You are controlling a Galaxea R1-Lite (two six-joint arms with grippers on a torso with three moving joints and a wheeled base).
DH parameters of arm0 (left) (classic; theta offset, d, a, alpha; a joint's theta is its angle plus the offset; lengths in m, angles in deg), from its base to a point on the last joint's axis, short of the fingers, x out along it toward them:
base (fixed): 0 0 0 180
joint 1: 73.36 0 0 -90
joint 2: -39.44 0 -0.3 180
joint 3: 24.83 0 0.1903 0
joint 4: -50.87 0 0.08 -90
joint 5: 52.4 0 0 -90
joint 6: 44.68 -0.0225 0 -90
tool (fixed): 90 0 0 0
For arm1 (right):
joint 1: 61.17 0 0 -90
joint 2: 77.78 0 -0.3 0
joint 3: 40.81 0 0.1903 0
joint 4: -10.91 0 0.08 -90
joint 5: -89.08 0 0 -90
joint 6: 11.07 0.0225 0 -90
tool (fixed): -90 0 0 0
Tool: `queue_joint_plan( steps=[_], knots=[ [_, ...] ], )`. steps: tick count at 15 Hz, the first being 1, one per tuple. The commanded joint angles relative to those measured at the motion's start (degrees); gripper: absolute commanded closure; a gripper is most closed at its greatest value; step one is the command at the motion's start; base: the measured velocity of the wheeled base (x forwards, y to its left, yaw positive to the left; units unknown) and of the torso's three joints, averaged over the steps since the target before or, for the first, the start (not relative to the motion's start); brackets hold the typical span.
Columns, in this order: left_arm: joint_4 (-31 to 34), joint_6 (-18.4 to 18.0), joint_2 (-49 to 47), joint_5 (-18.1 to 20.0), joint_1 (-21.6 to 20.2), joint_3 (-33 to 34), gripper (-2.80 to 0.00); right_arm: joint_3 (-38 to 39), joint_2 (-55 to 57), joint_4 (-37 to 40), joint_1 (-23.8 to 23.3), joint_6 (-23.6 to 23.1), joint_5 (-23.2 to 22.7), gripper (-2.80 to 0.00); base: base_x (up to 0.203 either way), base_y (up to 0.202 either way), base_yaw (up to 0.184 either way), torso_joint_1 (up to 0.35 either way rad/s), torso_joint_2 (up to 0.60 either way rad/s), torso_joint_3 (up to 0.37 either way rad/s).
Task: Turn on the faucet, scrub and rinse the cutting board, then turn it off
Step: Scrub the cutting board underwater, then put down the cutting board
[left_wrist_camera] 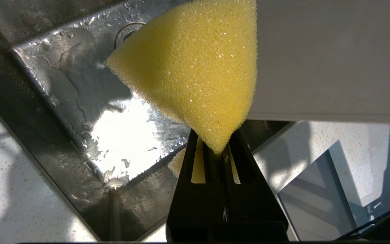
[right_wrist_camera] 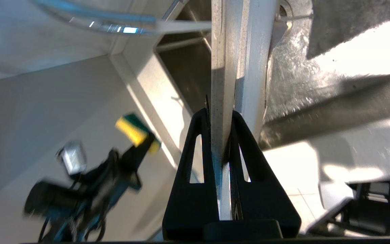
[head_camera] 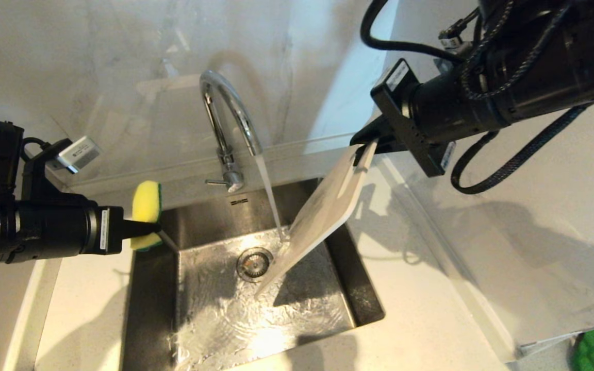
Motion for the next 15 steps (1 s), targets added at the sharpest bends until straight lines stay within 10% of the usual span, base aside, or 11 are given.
queue_joint_plan(
  steps=[1, 15],
  knots=[
    [0.0, 0.0, -0.5, 0.0, 0.0, -0.3, 0.00, 0.0, -6.1, 3.2, 0.0, 0.2, 0.1, 0.00, 0.000, 0.000, 0.000, 0.000, 0.00, 0.000],
    [-0.5, 0.0, -2.7, 0.1, 0.2, -2.1, 0.00, 13.6, -19.6, 13.4, 0.0, 1.1, -4.0, 0.00, 0.000, 0.000, 0.000, 0.000, 0.00, 0.000]
  ],
)
